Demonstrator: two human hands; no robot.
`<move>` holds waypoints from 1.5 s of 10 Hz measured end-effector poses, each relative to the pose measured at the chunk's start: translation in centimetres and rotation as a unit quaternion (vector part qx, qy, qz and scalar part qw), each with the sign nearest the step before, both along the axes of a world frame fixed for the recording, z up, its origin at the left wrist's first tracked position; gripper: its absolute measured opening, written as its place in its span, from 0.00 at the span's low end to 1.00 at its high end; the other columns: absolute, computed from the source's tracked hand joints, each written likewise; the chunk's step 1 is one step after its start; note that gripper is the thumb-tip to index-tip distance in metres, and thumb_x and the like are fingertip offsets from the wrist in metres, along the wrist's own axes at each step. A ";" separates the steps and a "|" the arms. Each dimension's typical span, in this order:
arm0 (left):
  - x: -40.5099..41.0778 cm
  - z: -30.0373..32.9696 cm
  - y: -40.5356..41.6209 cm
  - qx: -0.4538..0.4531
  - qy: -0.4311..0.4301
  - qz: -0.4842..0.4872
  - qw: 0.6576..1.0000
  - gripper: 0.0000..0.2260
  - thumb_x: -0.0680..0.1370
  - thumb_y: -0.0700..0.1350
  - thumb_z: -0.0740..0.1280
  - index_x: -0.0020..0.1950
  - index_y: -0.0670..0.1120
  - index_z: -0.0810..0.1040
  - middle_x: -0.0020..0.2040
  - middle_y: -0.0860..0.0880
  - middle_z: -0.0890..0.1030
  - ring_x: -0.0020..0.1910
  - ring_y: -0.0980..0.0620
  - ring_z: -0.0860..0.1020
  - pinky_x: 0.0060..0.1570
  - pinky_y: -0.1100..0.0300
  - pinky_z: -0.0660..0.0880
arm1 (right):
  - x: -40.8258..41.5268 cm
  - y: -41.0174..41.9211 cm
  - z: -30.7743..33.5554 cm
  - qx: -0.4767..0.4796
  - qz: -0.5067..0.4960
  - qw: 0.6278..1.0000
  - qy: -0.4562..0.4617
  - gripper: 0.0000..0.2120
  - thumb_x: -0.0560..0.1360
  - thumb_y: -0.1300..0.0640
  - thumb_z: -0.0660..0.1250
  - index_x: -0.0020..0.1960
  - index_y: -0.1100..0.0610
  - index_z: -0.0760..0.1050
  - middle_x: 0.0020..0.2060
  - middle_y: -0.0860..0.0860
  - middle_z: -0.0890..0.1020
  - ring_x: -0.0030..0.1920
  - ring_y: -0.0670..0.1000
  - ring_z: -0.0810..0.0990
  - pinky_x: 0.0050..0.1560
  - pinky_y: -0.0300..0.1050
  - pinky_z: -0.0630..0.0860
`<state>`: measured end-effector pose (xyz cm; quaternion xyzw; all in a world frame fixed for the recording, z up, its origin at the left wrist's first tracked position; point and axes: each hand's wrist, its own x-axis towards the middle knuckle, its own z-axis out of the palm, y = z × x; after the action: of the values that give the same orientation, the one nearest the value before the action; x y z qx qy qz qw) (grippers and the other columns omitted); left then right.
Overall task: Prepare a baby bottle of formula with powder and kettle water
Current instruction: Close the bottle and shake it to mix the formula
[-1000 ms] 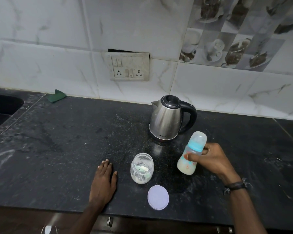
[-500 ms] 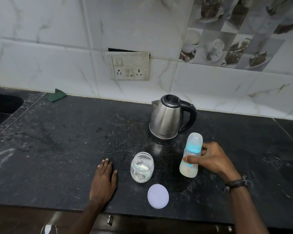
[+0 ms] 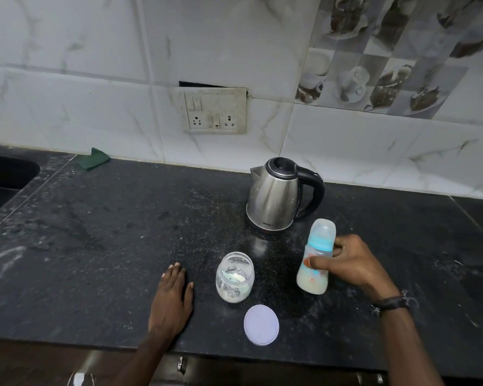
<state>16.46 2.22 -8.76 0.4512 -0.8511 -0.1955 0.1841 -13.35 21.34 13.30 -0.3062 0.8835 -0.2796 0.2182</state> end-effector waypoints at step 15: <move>-0.1 0.1 0.2 -0.009 0.003 -0.003 1.000 0.29 0.81 0.56 0.52 0.68 0.36 0.77 0.73 0.38 0.73 0.74 0.40 0.70 0.75 0.49 0.63 | 0.2 -0.2 -0.8 0.078 0.004 0.997 0.028 0.30 0.46 0.34 0.73 0.42 0.52 0.81 0.38 0.48 0.84 0.40 0.49 0.84 0.42 0.50 0.82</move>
<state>16.41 2.40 -8.69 0.4463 -0.8538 -0.1893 0.1900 -13.19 21.16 12.54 -0.2999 0.9071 -0.2001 0.2175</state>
